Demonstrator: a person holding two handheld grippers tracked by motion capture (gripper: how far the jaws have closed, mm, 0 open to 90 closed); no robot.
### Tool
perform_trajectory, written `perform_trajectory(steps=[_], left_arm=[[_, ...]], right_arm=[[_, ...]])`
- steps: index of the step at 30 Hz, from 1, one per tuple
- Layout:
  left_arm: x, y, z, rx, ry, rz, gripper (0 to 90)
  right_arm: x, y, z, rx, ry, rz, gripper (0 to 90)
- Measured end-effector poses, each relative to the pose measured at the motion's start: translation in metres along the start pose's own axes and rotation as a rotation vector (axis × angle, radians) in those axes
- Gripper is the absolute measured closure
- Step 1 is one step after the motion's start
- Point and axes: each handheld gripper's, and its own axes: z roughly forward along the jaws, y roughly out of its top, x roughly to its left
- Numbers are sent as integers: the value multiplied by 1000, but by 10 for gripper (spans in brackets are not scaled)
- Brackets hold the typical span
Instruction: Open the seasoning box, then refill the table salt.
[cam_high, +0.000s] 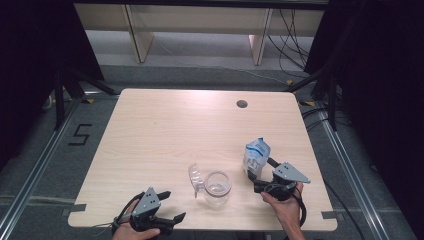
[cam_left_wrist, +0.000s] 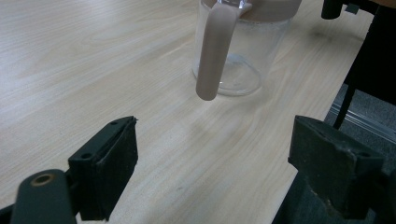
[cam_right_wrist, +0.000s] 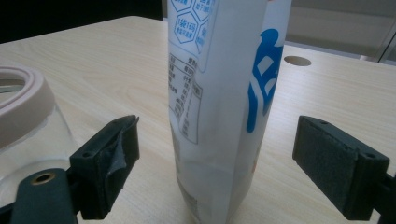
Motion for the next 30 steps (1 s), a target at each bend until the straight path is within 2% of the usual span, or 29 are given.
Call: perform_trajectory(steps=[1,3,4,6,7,9,10,11,12,13,15,16,19,20,21,22,23,28,30], left_arm=[[1,0,0,1,-4,5,150],[-1,-1,1,0,-4,-25,151],[-1,-1,1,-1,-4,-24,151],[-1,-1,1,2,-3,-18,151],[-1,-1,1,3,-2,-14,151],[1,0,-1,21,7,22,150],[-1,0,0,0,-5,-5,151],[-1,0,0,-4,-1,-2,151],[-2,-1,-1,0,3,-19,151],[-1,0,-1,3,7,1,151],[-2,-1,-1,-4,0,-24,151],[-1,0,-1,0,4,8,151],[-2,-1,-1,5,2,9,151],[-2,-1,-1,4,1,10,151],[-2,-1,-2,3,7,4,151],[-1,-1,-2,-1,-5,10,151],[-2,-1,-2,-10,2,0,151],[-1,-2,-3,-5,3,8,151],[-1,-2,-3,-3,3,9,151]], right_arm=[[0,0,-1,10,-12,-4,154],[0,0,1,-1,-23,-7,154],[0,0,2,-9,-18,-6,154],[0,0,2,-12,-12,13,154],[-2,0,4,-9,-15,-2,155],[-1,-1,4,-11,-21,2,155],[-2,-1,6,-16,-11,4,155],[-1,-2,7,-21,-13,10,155],[-2,-1,7,-10,-16,13,155],[-2,-1,7,-10,-16,13,155],[-3,-3,11,-19,-19,10,155],[-3,-3,13,-31,-7,9,155],[-2,-2,14,-24,-6,6,155],[-1,-3,16,-21,-13,26,154],[-2,-3,19,-25,0,9,155],[-2,-3,19,-25,0,9,155],[-2,-3,19,-11,-12,2,155],[-4,-4,24,-25,-25,24,154],[-5,-4,26,-16,-30,10,154]])
